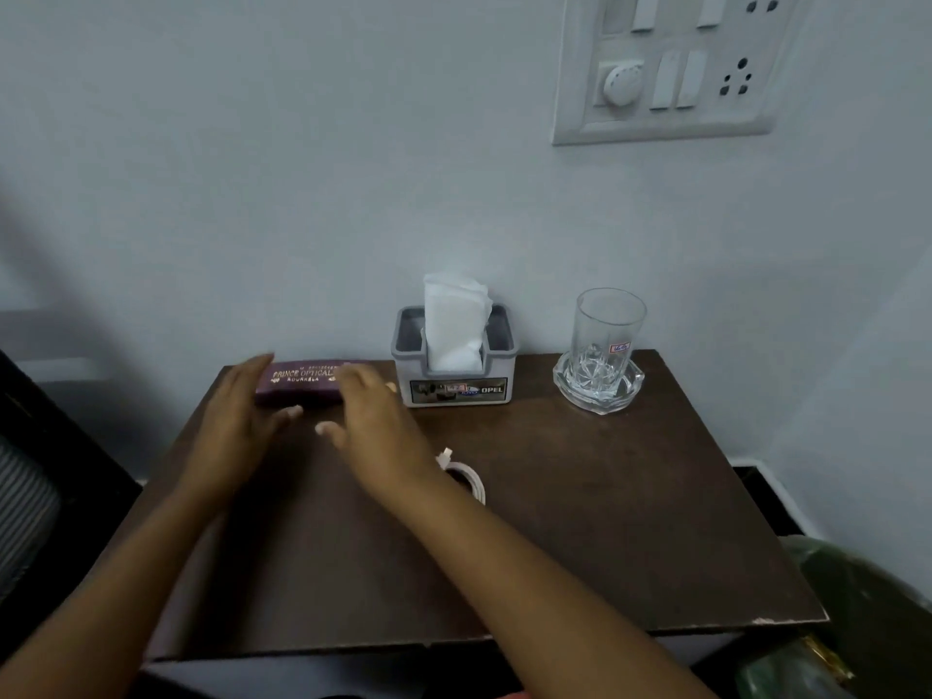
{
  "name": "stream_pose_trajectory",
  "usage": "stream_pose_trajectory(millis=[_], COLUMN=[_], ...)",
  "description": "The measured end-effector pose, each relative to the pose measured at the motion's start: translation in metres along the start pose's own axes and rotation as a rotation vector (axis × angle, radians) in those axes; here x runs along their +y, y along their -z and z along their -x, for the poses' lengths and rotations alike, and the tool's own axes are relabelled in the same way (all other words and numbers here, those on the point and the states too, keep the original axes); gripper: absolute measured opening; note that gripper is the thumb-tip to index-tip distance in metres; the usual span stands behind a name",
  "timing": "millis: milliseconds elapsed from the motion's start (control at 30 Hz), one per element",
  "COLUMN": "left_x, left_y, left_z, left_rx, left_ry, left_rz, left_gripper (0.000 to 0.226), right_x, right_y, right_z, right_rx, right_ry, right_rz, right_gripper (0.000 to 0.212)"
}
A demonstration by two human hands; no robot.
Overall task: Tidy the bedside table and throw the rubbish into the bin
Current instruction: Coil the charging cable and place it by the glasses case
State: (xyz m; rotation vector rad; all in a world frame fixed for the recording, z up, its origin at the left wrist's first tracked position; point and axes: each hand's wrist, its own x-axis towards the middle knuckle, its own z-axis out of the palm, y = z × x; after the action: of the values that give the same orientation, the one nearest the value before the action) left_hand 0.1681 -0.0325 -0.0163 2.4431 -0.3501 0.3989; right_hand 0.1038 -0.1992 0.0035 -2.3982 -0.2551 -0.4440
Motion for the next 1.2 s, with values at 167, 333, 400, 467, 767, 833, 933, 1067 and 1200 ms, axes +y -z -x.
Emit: stream_pose_trajectory(millis=[167, 333, 400, 467, 767, 833, 933, 1067, 1200], left_x=[-0.041, -0.052, -0.054, -0.055, 0.016, 0.051, 0.094, 0.148, 0.187], left_y=[0.017, 0.003, -0.002, -0.002, 0.053, 0.044, 0.013, -0.034, -0.071], left_z=[-0.059, -0.072, -0.070, -0.068, -0.001, 0.018, 0.038, 0.055, 0.067], left_rx=[-0.341, -0.425, -0.353, -0.331, -0.251, -0.248, -0.273, -0.334, -0.437], left_ry=[-0.119, -0.120, -0.157, -0.172, -0.258, -0.306, -0.368, -0.391, -0.376], left_rz=[-0.262, -0.193, -0.179, -0.158, -0.022, 0.007, 0.052, 0.165, 0.247], left_gripper=[0.095, 0.079, 0.072, 0.068, 0.066, 0.068, 0.069, 0.071, 0.073], right_x=[0.011, 0.031, 0.034, 0.033, 0.012, 0.024, 0.054, 0.093, 0.124], right_y=[-0.026, -0.036, -0.036, -0.037, 0.032, 0.067, 0.116, 0.164, 0.188], right_z=[-0.074, -0.094, -0.094, -0.094, -0.034, -0.008, 0.039, 0.092, 0.127], right_rx=[-0.189, -0.342, -0.348, -0.354, -0.246, -0.242, -0.263, -0.221, -0.204], right_ry=[-0.019, -0.054, -0.030, -0.014, 0.149, 0.107, 0.017, -0.106, -0.211], right_rz=[0.225, 0.372, 0.386, 0.385, 0.232, 0.140, 0.126, 0.186, 0.233], right_gripper=[0.083, 0.069, 0.057, 0.054, 0.055, 0.061, 0.066, 0.072, 0.073])
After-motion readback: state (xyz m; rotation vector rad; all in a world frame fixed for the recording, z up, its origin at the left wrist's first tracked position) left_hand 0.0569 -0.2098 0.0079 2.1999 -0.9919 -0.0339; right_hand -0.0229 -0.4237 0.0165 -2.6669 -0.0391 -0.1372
